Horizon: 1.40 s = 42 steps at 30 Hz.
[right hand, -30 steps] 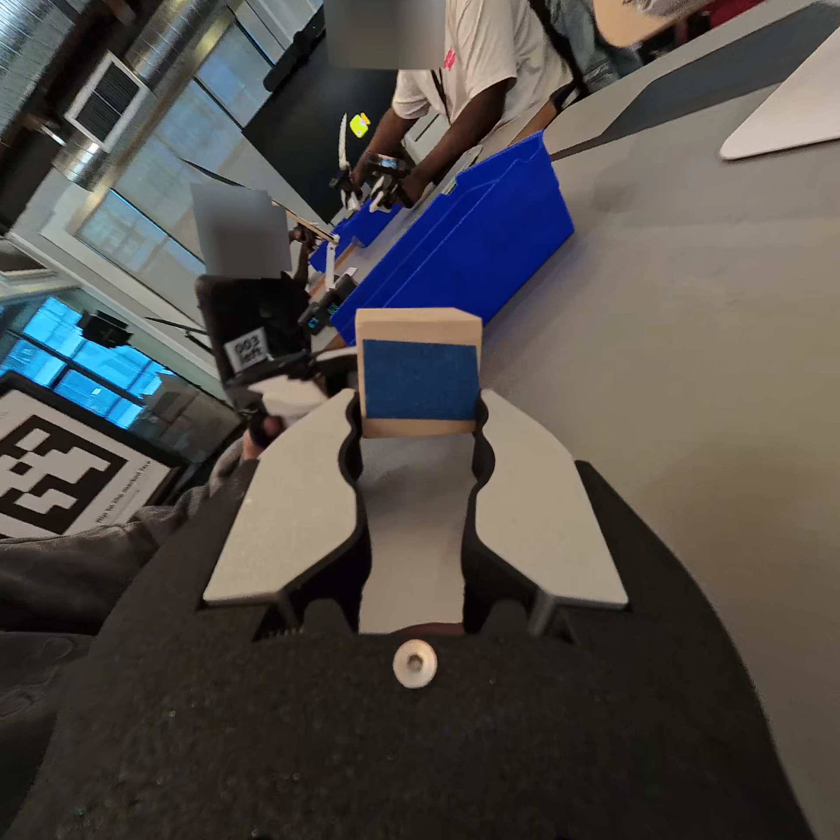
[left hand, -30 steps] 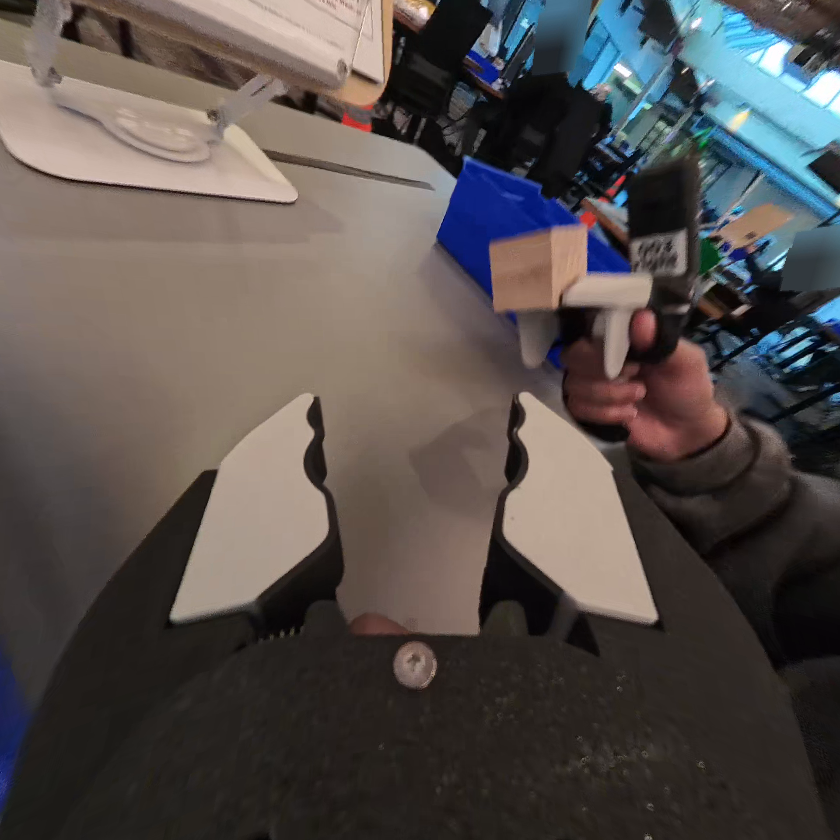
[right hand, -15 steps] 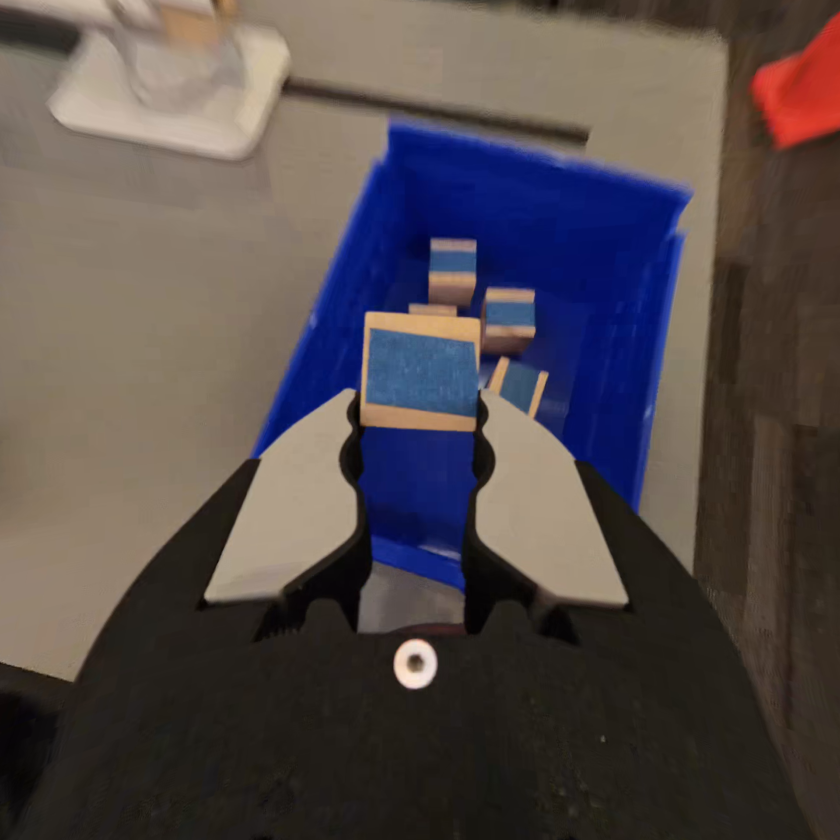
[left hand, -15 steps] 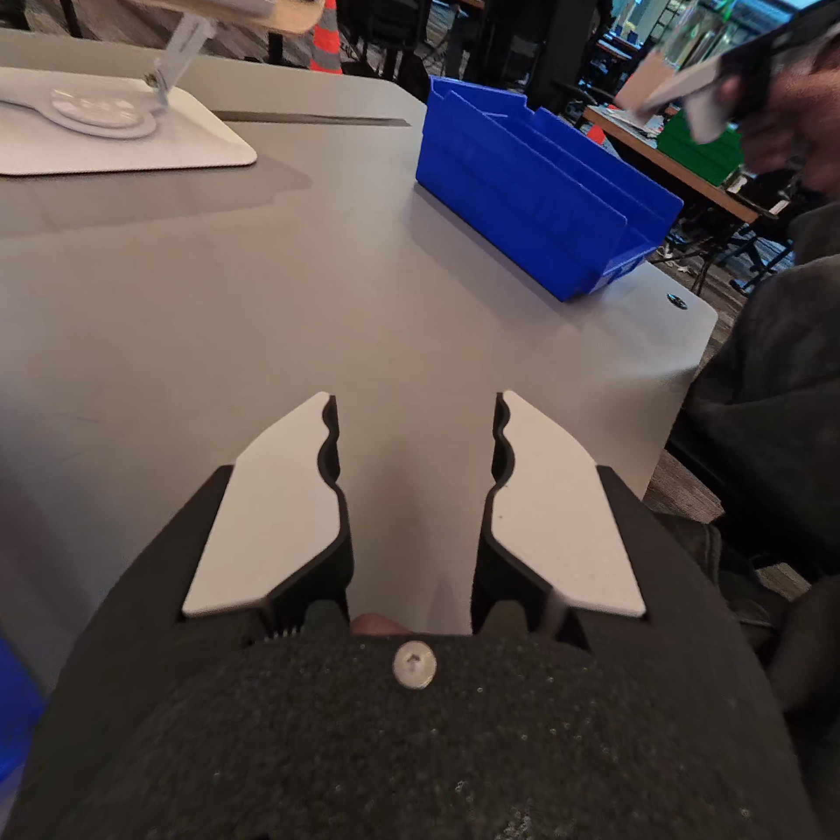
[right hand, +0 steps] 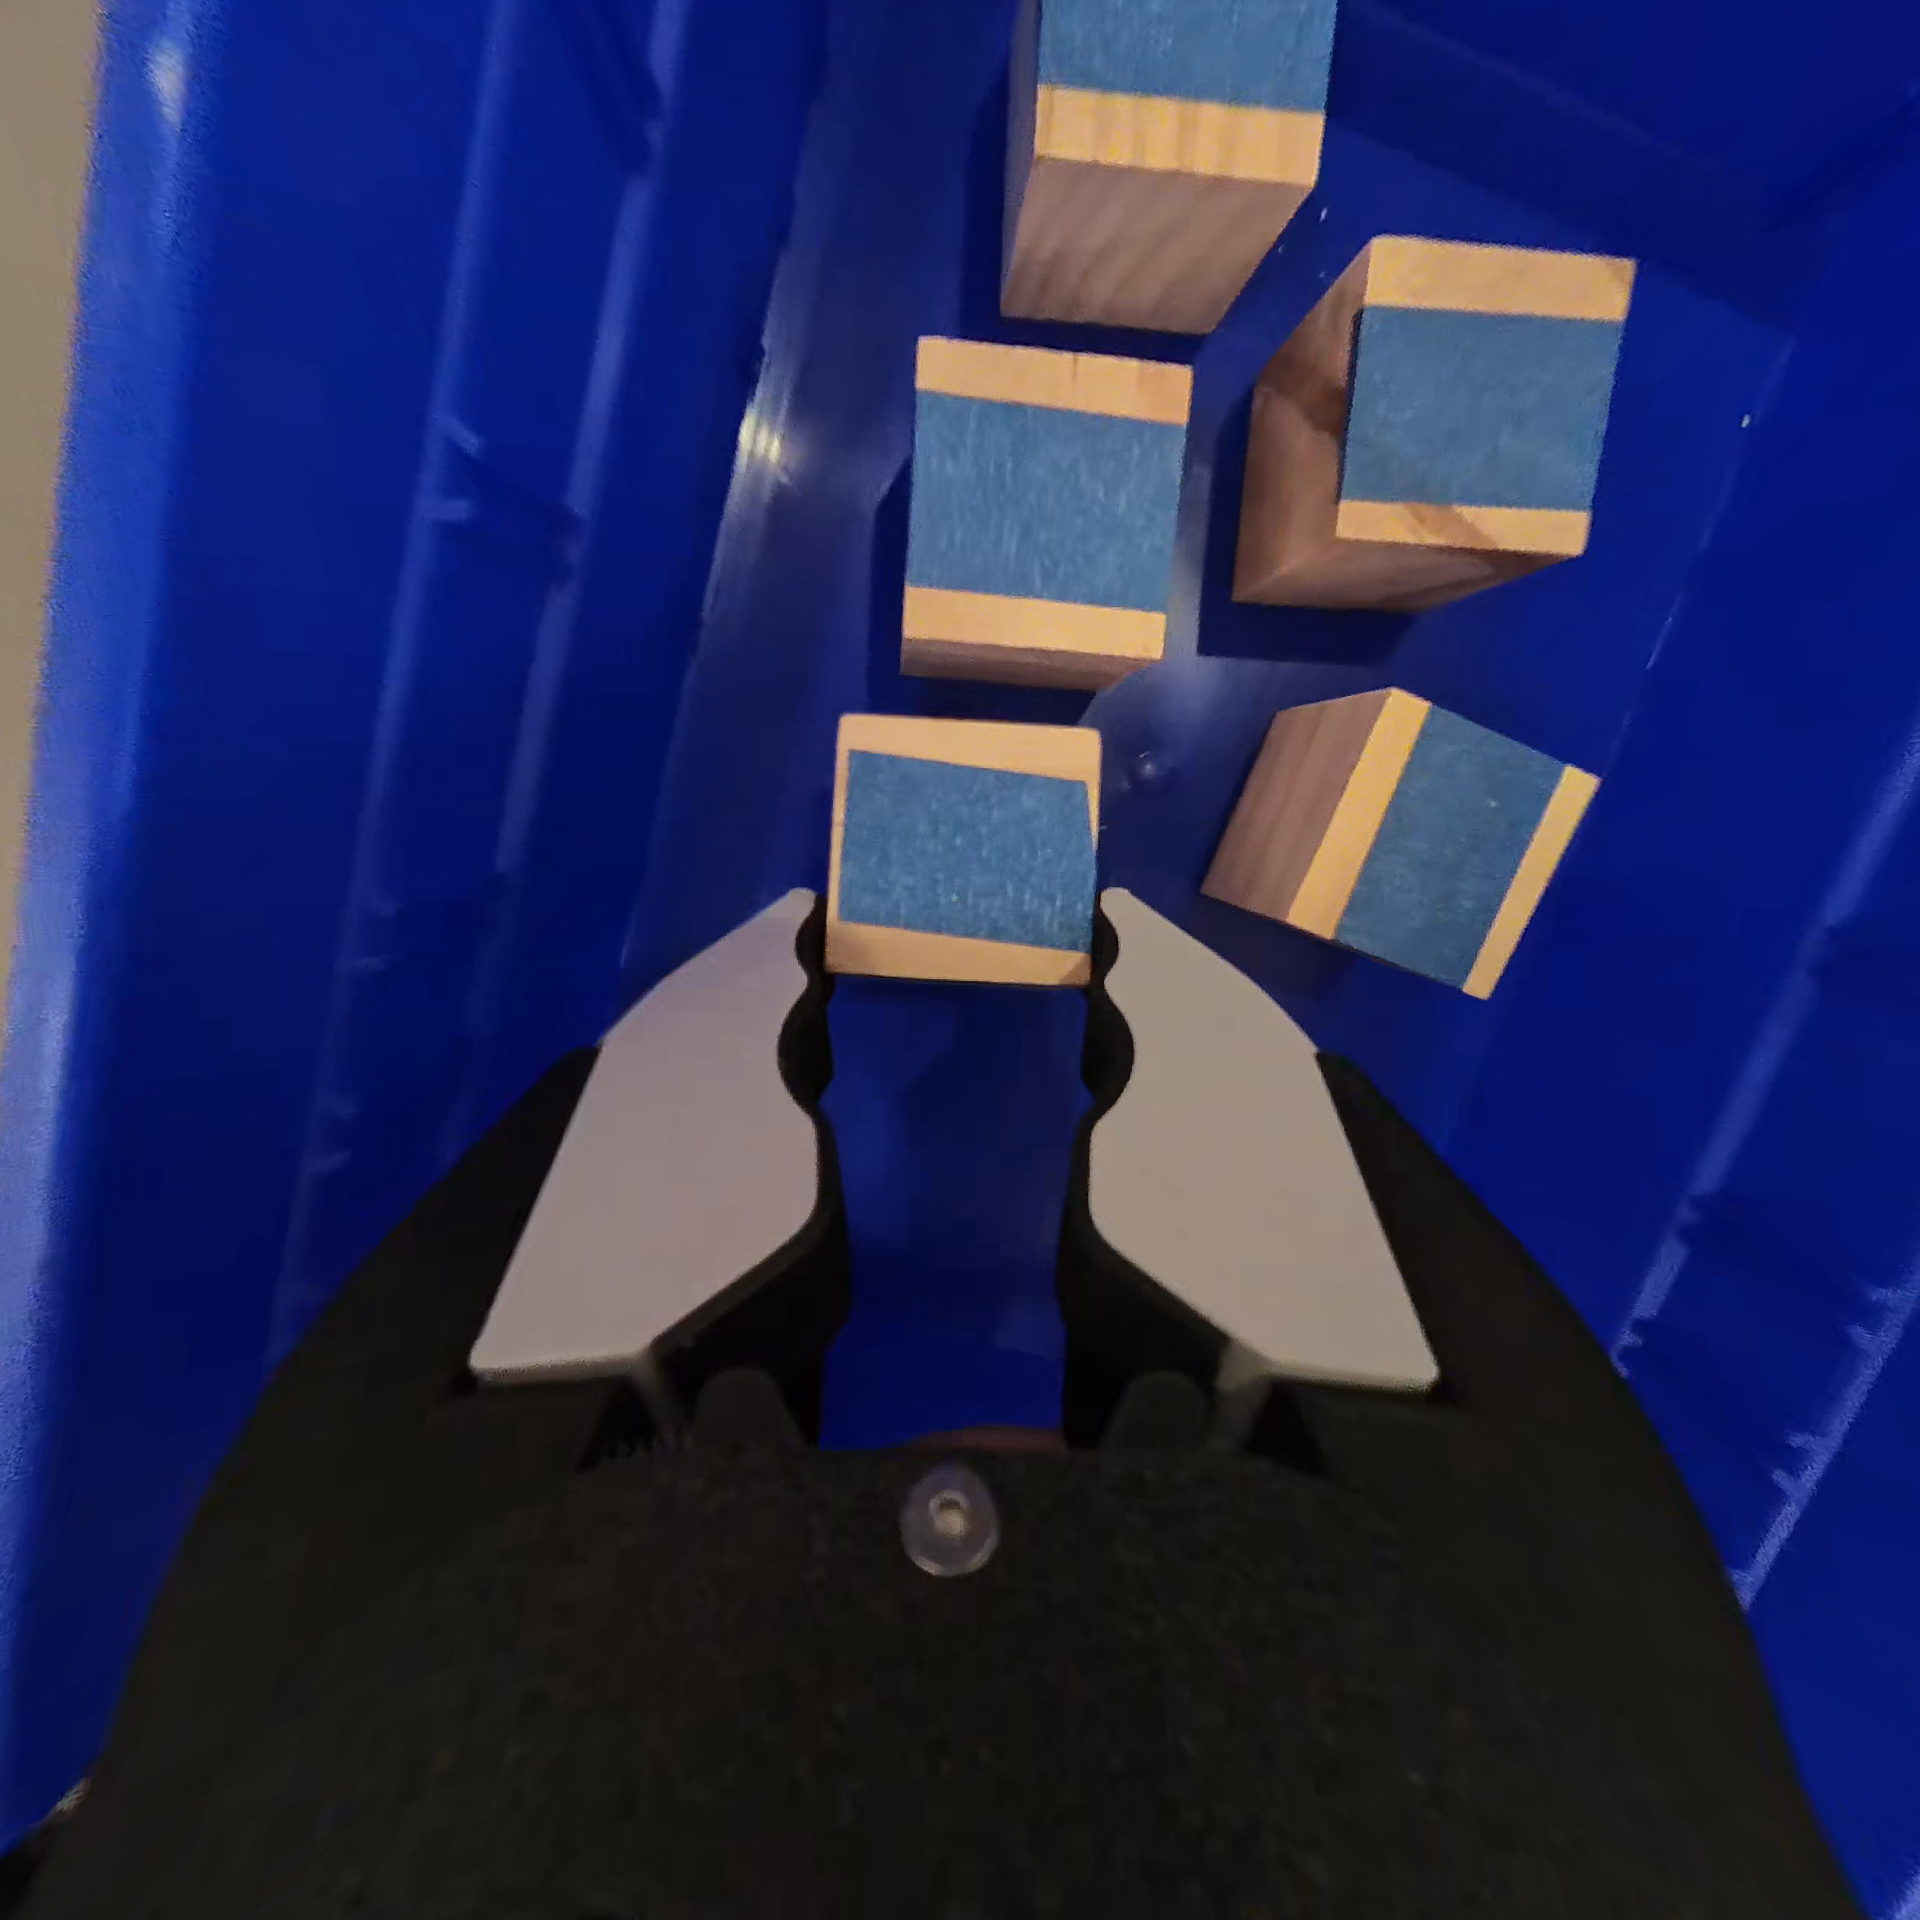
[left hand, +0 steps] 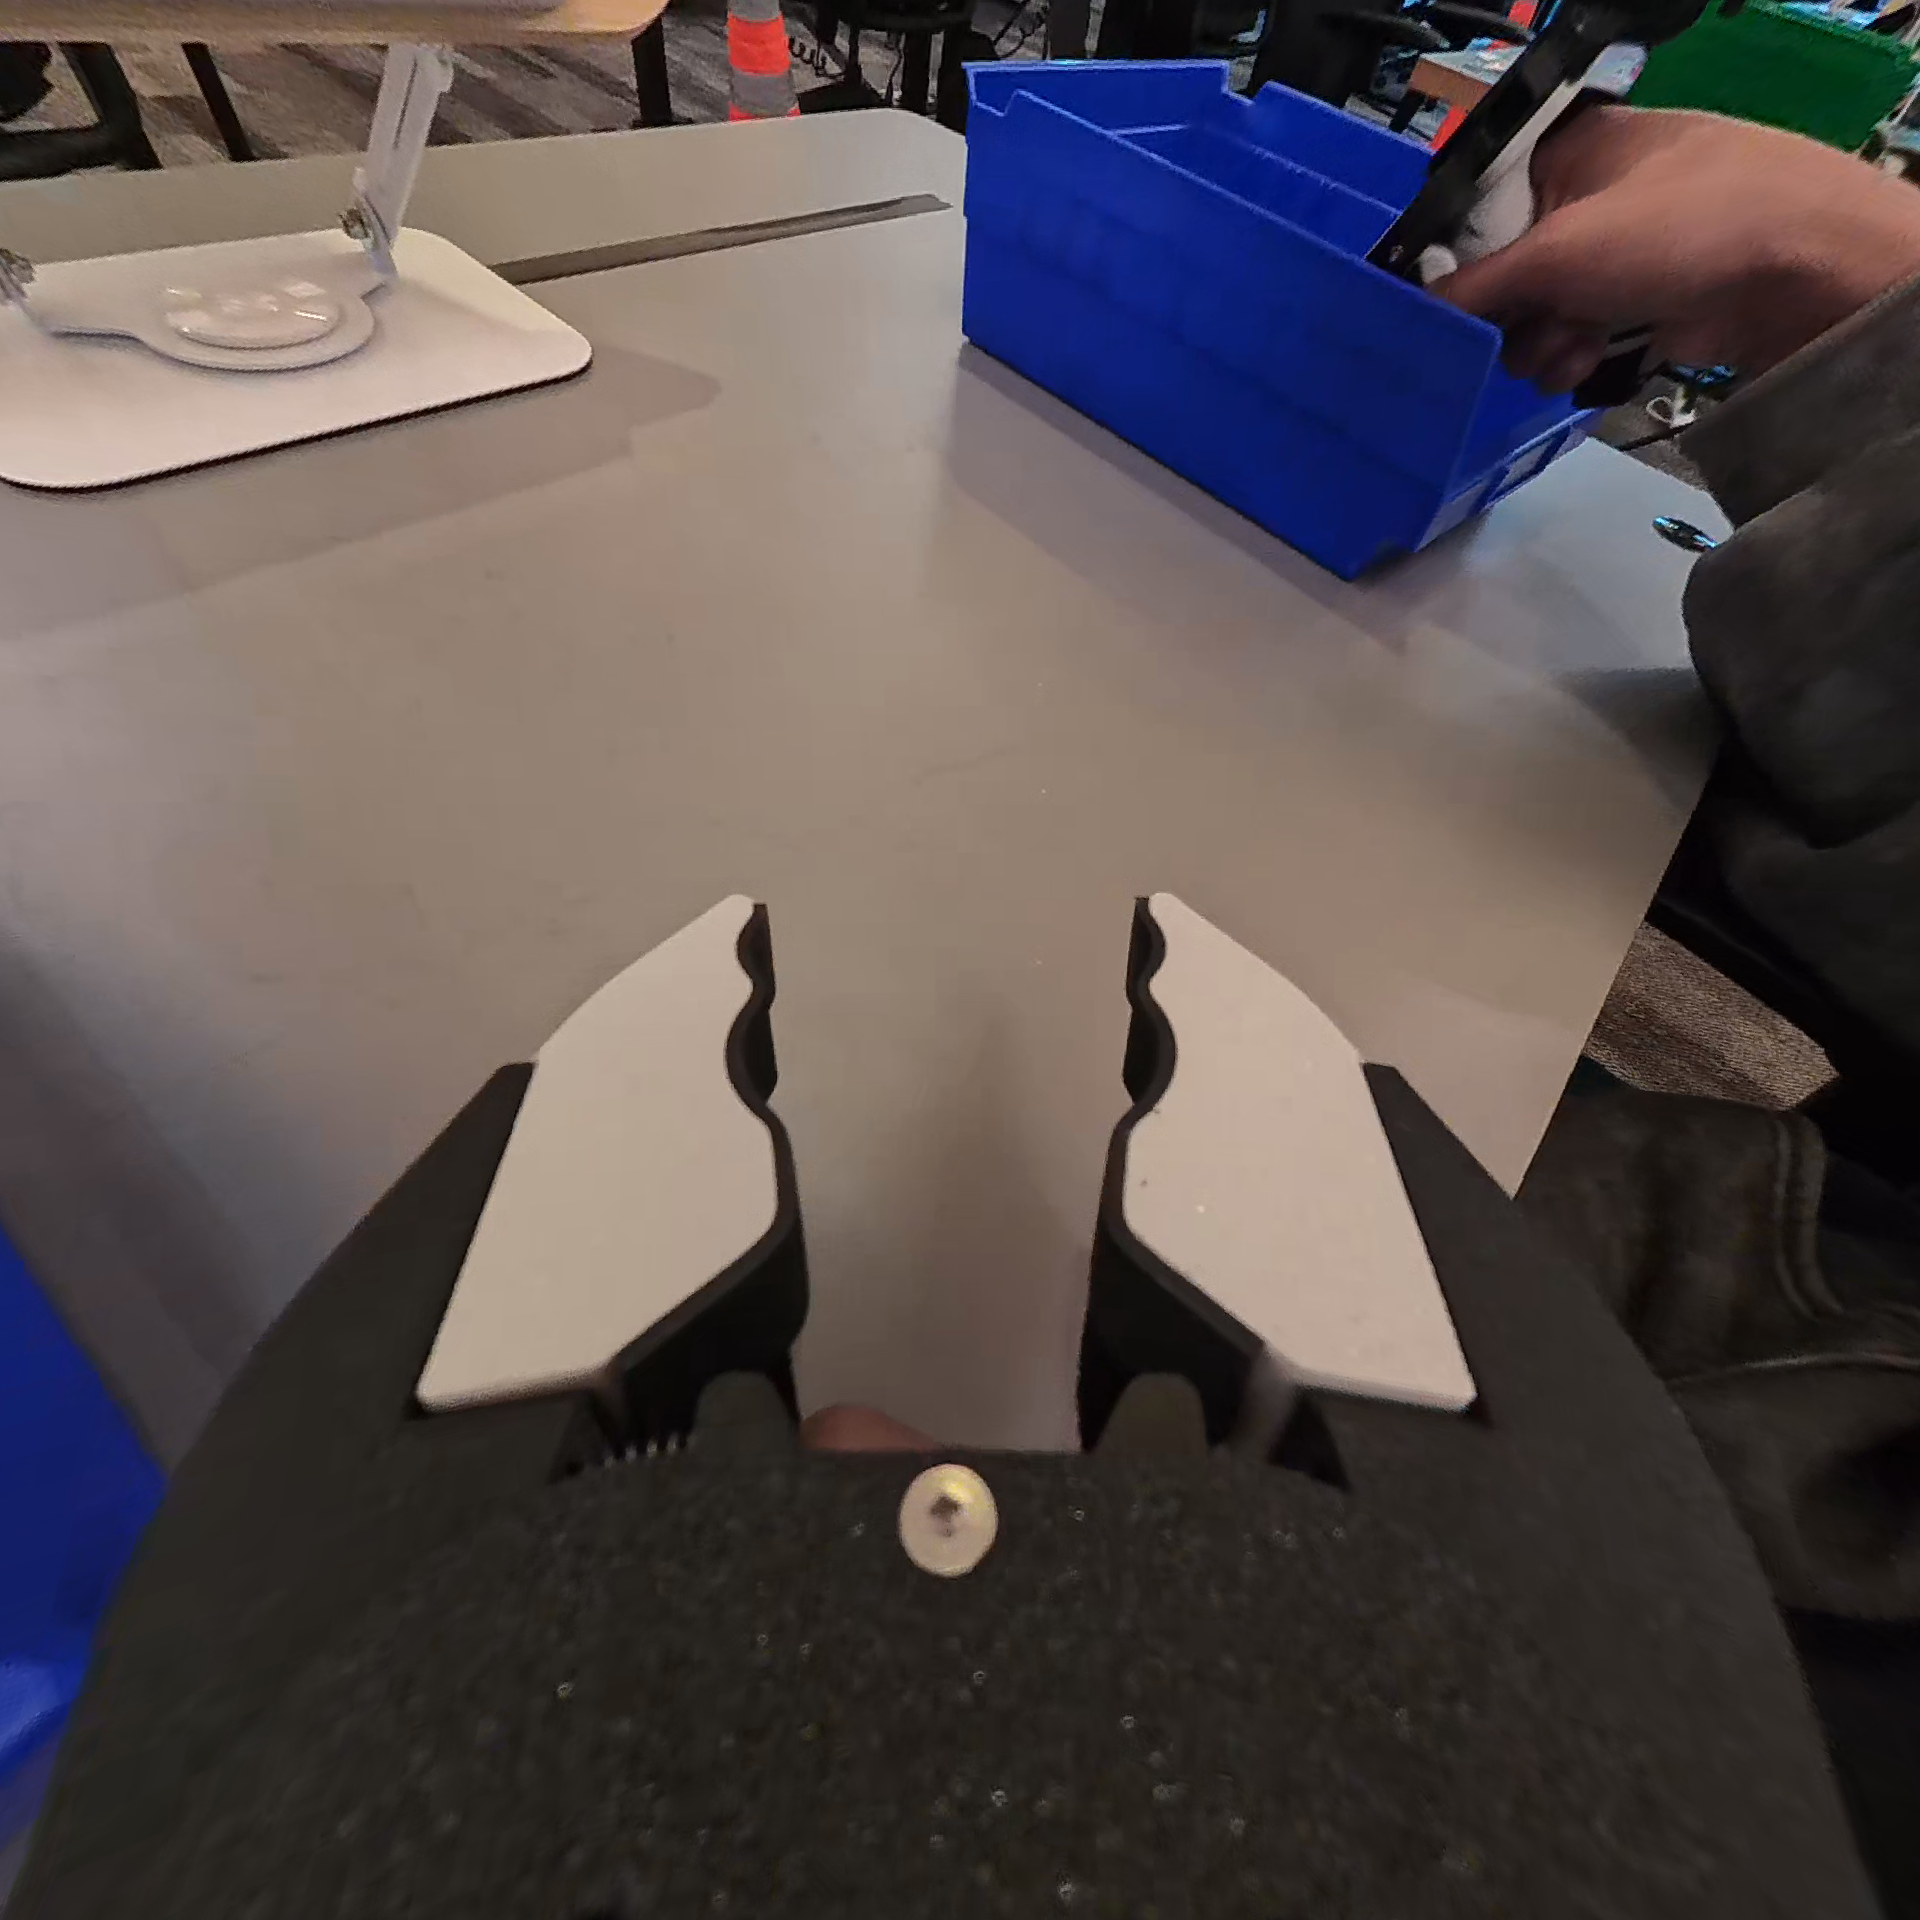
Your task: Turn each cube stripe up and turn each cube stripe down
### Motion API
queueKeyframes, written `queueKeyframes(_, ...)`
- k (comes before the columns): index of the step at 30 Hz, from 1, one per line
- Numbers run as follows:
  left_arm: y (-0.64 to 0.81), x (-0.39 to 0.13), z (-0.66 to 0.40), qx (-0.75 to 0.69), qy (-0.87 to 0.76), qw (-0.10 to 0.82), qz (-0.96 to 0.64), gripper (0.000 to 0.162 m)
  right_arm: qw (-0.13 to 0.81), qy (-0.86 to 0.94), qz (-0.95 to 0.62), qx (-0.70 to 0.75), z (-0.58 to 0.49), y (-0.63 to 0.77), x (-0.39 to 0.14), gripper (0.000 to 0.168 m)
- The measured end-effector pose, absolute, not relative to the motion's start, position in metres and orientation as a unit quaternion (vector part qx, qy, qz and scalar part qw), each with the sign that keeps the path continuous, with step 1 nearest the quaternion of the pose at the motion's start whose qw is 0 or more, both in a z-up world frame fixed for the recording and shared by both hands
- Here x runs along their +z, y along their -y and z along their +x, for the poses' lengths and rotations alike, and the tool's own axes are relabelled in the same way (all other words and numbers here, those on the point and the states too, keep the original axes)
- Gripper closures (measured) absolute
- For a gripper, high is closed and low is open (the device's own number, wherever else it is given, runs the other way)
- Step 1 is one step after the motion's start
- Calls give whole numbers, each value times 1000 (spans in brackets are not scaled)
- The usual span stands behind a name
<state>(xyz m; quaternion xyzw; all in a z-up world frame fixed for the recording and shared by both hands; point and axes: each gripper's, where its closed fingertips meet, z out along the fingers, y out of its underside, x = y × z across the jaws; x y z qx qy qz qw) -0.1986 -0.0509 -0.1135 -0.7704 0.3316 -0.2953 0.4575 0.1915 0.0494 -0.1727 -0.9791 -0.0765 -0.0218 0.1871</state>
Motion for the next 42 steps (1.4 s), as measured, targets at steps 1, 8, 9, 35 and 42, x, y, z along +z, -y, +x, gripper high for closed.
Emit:
queueKeyframes(1, 51, -114, -199, -297, -331, 455, -771, 97, 184, 75, -980, -25, 193, -49, -175, 122)
queueKeyframes(8, 49, -118, -198, -311, -321, 441, -778, 97, 213, 67, -975, -15, 204, -42, -159, 106)
queueKeyframes(9, 49, -117, -198, -313, -320, 440, -778, 97, 242, 70, -968, -15, 205, -40, -138, 103)
queueKeyframes(35, -76, -42, -350, -178, -164, 390, -889, 92, 439, 387, -683, 437, -149, 31, -93, 111)
queueKeyframes(42, -191, -111, -419, -12, -35, 225, -974, 90, 438, 363, -683, 459, -141, 26, -98, 113)
